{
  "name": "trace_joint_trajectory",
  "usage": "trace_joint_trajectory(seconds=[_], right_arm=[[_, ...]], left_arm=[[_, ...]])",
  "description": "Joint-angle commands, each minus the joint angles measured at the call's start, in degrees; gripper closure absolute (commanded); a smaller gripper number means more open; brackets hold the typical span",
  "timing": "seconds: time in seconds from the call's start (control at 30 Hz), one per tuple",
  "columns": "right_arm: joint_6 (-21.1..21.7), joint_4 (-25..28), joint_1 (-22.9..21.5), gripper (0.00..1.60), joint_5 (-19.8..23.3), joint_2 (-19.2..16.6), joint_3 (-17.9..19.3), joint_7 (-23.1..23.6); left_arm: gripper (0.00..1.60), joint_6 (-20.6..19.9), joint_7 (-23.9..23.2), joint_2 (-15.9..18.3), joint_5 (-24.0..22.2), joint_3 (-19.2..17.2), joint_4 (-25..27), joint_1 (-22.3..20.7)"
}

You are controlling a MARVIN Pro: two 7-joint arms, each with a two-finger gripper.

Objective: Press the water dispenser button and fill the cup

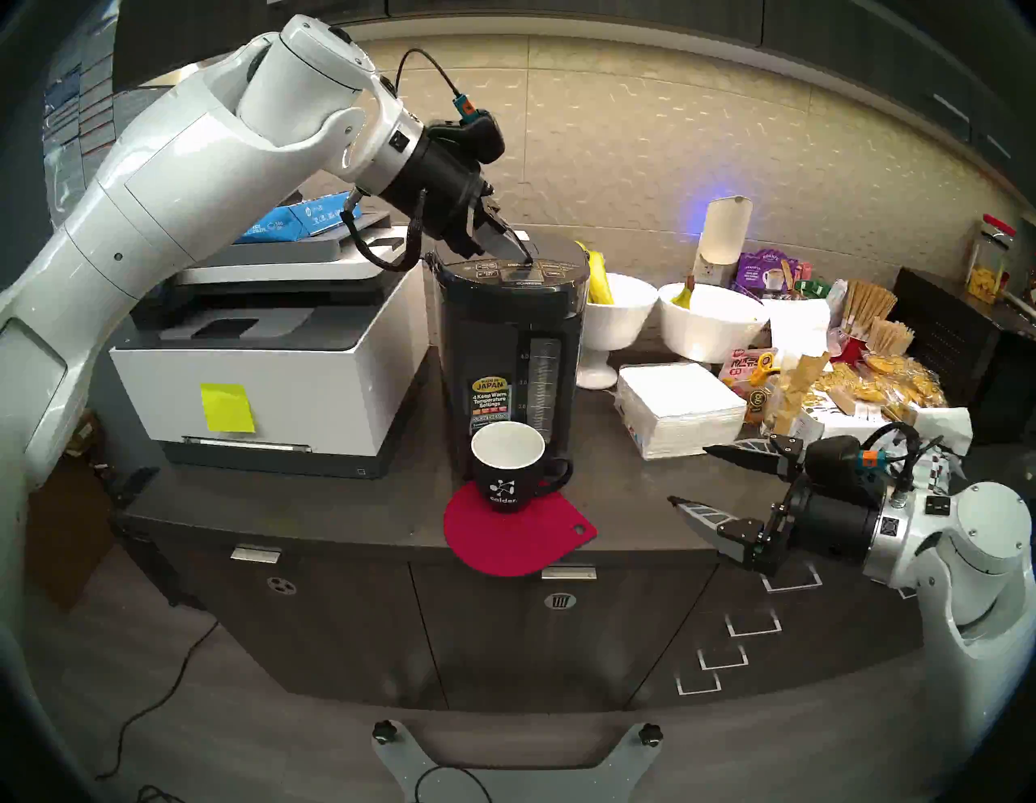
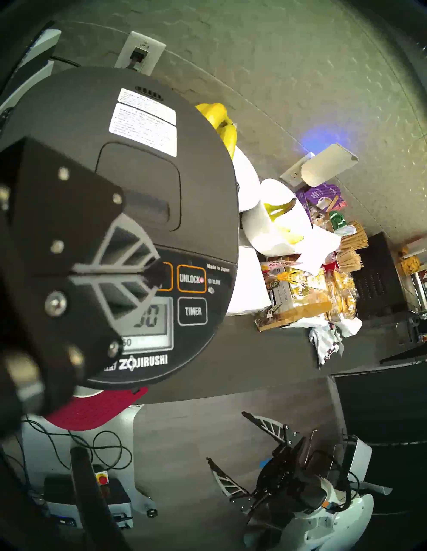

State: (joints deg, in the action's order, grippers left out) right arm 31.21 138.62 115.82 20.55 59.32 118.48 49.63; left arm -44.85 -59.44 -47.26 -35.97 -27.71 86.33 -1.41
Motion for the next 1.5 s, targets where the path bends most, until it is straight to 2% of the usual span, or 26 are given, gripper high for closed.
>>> trace_joint_trajectory(seconds=[0.0, 0.4, 0.9, 1.47], right_arm=[[0.1, 0.7, -0.2, 0.00, 0.0, -0.1, 0.0, -0.1], [0.1, 0.7, -0.2, 0.00, 0.0, -0.1, 0.0, -0.1], [0.1, 0.7, -0.2, 0.00, 0.0, -0.1, 0.0, -0.1], [0.1, 0.7, -0.2, 0.00, 0.0, -0.1, 0.0, -0.1]], left_arm=[[1.60, 0.4, -0.6, 0.2, 1.0, 0.7, -0.5, -0.7], [1.60, 0.0, -2.6, -0.3, 1.6, 2.6, -1.4, -1.9], [1.60, 0.6, -2.8, -0.5, 0.9, 4.8, -2.5, -2.6], [1.60, 1.0, -2.5, -0.2, 0.2, 5.4, -2.2, -2.6]])
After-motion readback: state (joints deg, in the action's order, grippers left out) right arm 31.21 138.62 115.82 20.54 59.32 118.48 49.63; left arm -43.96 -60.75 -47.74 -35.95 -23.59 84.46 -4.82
